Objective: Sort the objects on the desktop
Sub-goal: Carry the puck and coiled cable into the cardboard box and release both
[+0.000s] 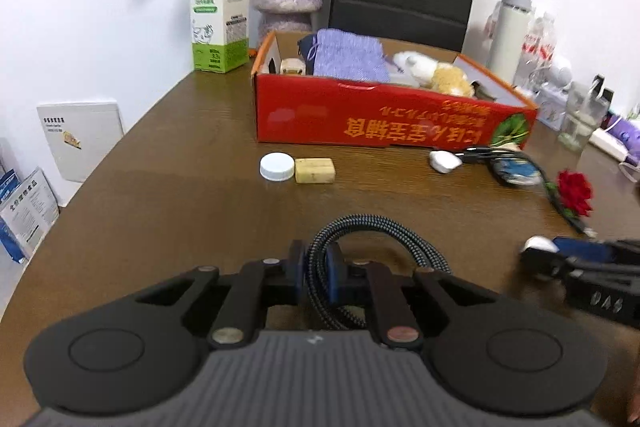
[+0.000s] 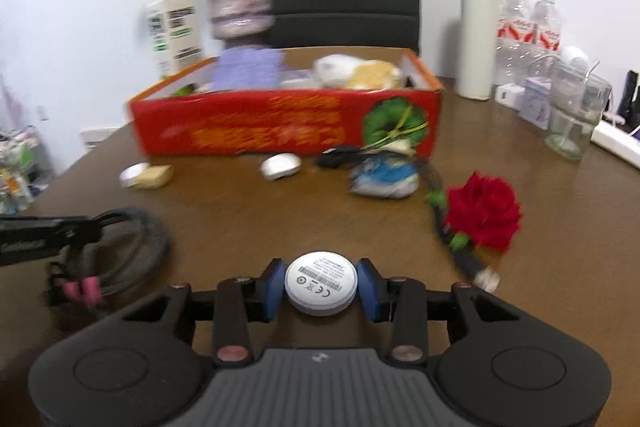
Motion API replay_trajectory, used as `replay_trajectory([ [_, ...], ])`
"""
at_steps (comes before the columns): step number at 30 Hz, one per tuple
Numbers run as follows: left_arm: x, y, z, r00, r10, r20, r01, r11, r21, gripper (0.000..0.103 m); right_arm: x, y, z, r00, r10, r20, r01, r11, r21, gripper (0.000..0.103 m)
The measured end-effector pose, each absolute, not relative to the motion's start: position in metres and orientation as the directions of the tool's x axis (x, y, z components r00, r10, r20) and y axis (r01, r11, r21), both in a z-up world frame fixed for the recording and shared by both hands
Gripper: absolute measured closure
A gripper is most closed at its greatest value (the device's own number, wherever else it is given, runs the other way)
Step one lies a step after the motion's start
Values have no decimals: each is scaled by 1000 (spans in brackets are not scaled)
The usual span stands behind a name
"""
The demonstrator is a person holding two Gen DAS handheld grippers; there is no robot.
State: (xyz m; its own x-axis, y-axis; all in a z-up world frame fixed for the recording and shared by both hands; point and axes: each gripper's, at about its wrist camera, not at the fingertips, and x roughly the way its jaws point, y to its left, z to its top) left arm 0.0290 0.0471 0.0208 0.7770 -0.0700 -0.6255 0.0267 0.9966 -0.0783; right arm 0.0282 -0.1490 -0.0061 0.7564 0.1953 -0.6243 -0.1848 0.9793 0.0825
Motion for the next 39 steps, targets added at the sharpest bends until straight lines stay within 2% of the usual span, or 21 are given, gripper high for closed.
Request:
replay_trajectory([
  [4,1,46,50,819,-105,-565,55,993,-105,91,2,-146,16,780,230,-582,-224,971,82,65],
  [8,-7,41,81,868,-113,-484,83,993,-84,93,-14,-153,51,835,251,-490,-232,967,101,65],
  [10,-1,40,93,884,-119,-451,94,993,-77,93,-17,-158,64,858,268,-439,-241,963,116,65],
  [14,23,37,119,913,-100,-395,94,995,-36,94,-1,-161,83,886,248,-393,-223,969,109,65],
  [17,54,39,144,926,-132,-354,121,991,-52,94,21,-164,98,893,274,-356,-240,961,139,65],
  [21,127,47,165,901,-204,-384,150,975,-164,94,76,-156,115,873,338,-351,-285,939,194,65],
  [23,170,47,156,897,-190,-399,123,975,-187,95,116,-156,114,825,437,-358,-331,887,321,65],
  [25,212,49,136,868,-170,-467,87,977,-194,95,152,-149,111,798,445,-406,-299,878,374,65],
  [27,250,47,113,831,-119,-544,9,980,-200,95,181,-136,107,793,411,-450,-262,897,357,65],
  [29,271,45,91,784,-62,-617,-26,991,-133,95,208,-120,98,769,385,-511,-242,915,324,65],
  [31,271,44,78,764,-42,-644,-17,996,-85,89,229,-107,85,733,364,-575,-230,928,294,65],
  [32,267,44,75,761,-51,-647,4,997,-73,80,237,-100,77,713,356,-604,-233,933,274,65],
  [33,264,45,74,760,-54,-648,16,998,-64,70,243,-94,69,699,344,-627,-234,939,254,65],
  [34,260,47,76,765,-46,-642,15,998,-54,49,248,-89,63,691,331,-642,-231,943,238,64],
  [35,255,50,80,777,-36,-629,8,999,-47,40,254,-87,56,684,313,-659,-215,950,227,57],
  [37,240,62,91,798,-19,-602,-14,999,-51,38,258,-88,50,667,281,-690,-171,959,224,47],
  [39,227,73,101,803,-17,-596,-38,996,-79,25,251,-97,53,682,292,-671,-152,953,261,44],
])
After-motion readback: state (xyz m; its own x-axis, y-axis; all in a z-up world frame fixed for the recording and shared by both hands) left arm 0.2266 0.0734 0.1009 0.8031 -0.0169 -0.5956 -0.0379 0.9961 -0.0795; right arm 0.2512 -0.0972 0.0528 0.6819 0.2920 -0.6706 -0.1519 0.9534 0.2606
